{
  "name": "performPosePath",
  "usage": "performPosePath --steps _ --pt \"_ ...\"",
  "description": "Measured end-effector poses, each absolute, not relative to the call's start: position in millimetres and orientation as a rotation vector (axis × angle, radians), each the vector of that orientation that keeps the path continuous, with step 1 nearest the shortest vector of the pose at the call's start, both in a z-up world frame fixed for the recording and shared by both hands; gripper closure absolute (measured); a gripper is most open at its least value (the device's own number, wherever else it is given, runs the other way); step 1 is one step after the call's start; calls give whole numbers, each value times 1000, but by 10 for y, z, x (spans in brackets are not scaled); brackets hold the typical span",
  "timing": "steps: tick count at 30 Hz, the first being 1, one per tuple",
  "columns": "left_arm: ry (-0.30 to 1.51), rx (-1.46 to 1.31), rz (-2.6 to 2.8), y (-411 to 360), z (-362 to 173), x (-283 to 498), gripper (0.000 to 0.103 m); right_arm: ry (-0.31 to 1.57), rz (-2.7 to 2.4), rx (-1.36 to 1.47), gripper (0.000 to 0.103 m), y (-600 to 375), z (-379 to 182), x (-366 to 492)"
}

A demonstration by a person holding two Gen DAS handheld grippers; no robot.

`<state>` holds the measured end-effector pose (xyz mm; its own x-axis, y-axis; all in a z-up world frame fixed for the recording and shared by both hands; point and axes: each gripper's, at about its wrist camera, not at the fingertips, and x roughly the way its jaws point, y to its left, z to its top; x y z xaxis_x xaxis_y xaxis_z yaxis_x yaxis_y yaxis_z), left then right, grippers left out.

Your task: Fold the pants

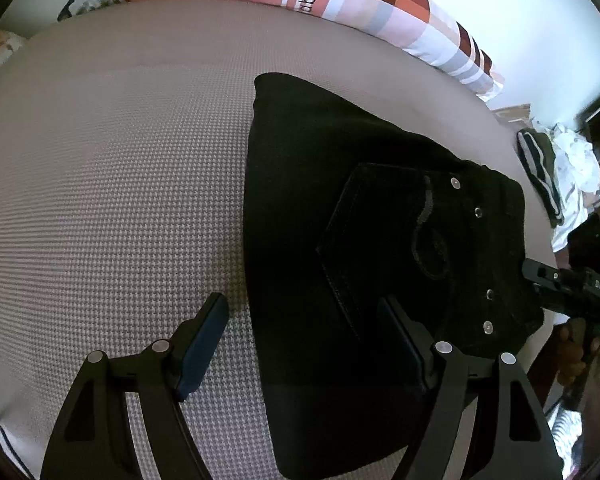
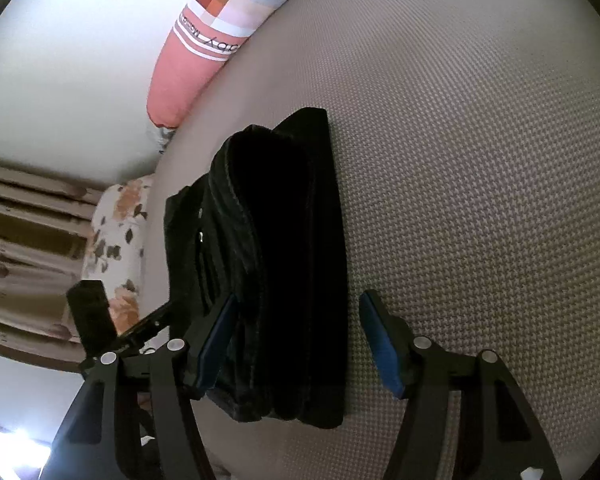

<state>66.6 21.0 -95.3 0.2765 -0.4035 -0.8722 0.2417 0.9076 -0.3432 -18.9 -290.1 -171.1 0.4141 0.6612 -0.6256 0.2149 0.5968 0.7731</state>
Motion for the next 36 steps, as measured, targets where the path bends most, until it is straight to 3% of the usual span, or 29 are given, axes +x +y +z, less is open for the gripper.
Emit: performPosePath --steps 14,18,22,30,36 --pt "1350 -367 -578 315 -1001 926 26 1188 492 904 45 -2871 -1738 -20" --pt "1346 -416 -604 346 -1017 989 28 1214 529 902 52 -2884 -1762 45" --pt "1351 -437 -618 373 -1043 1048 40 1225 563 879 57 -2874 -1776 95" --pt "1347 -510 -668 429 -1104 1175 45 1202 616 935 66 -2825 -1867 241" --pt "1294 -440 -648 420 -1078 1097 58 1182 569 926 73 -2832 -1844 126"
